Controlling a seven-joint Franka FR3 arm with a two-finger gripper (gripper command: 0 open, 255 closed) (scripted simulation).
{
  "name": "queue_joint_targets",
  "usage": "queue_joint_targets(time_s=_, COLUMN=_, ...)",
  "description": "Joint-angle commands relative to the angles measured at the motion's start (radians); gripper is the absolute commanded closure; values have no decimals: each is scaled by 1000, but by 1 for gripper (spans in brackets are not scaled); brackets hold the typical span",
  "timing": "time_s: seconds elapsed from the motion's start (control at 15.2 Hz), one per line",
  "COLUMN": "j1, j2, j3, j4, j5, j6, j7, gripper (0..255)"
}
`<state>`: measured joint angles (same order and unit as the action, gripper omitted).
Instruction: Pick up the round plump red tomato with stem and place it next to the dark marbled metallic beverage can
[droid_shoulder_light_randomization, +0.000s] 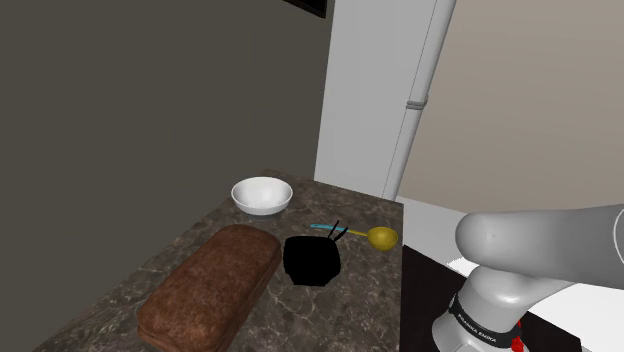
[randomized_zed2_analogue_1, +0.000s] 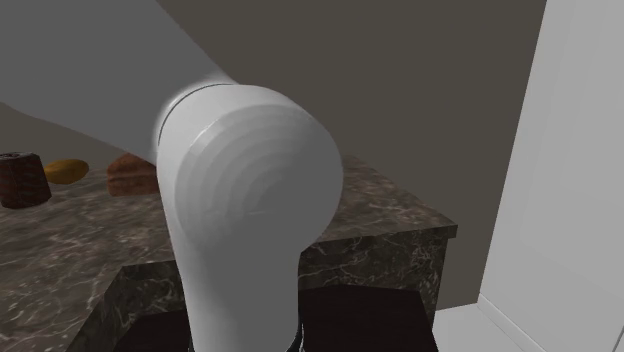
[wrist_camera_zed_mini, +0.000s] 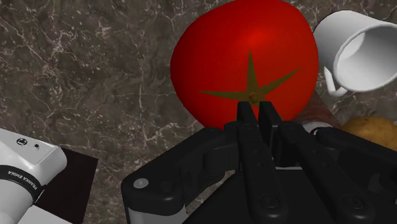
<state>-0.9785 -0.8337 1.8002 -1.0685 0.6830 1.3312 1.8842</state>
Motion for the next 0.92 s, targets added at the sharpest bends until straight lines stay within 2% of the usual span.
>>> queue_joint_targets(time_s=0.0, j1=26, j2=-3, j3=-6, j4=-45, j5=0, j6=30, j7=-7, gripper=255)
queue_joint_targets(time_s=0.86, j1=123, j2=-41, j3=-8, j4=-254, j5=24, j6=190, j7=-42, gripper=255)
